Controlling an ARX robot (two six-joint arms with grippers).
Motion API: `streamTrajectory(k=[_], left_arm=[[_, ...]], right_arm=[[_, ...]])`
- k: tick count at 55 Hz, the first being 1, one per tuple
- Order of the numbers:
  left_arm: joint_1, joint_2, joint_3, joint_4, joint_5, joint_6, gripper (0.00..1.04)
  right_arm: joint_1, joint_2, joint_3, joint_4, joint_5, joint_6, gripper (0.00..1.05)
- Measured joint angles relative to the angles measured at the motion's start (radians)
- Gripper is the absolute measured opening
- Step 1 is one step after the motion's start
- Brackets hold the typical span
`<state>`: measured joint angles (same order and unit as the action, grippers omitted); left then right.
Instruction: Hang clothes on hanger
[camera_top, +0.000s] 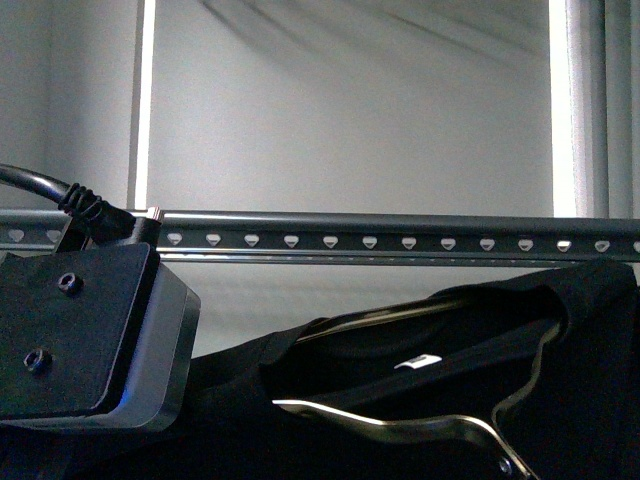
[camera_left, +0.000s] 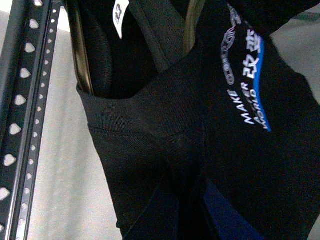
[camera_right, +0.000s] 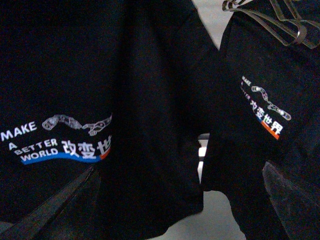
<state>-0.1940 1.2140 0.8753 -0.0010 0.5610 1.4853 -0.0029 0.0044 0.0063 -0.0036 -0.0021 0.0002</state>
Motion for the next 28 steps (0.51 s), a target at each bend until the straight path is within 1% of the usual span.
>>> streamTrajectory(k=[23, 25, 26, 28], left_arm=[[0.0, 0.001, 0.0, 0.0, -0.002, 0.034, 0.05], [0.0, 0.001, 0.0, 0.0, -0.002, 0.034, 0.05], [0.0, 0.001, 0.0, 0.0, -0.002, 0.034, 0.05], [0.0, 0.001, 0.0, 0.0, -0.002, 0.034, 0.05]], right_arm=[[0.0, 0.0, 0.0, 0.0, 0.0, 0.0, 0.97], [-0.018, 0.014, 0.006, -0.017, -0.07, -0.012, 0.97], [-0.05, 0.035, 0.021, -0.047, -0.169, -0.028, 0.97], [-0.088, 0.072, 0.035, -0.062, -0.271, -0.047, 0.97]])
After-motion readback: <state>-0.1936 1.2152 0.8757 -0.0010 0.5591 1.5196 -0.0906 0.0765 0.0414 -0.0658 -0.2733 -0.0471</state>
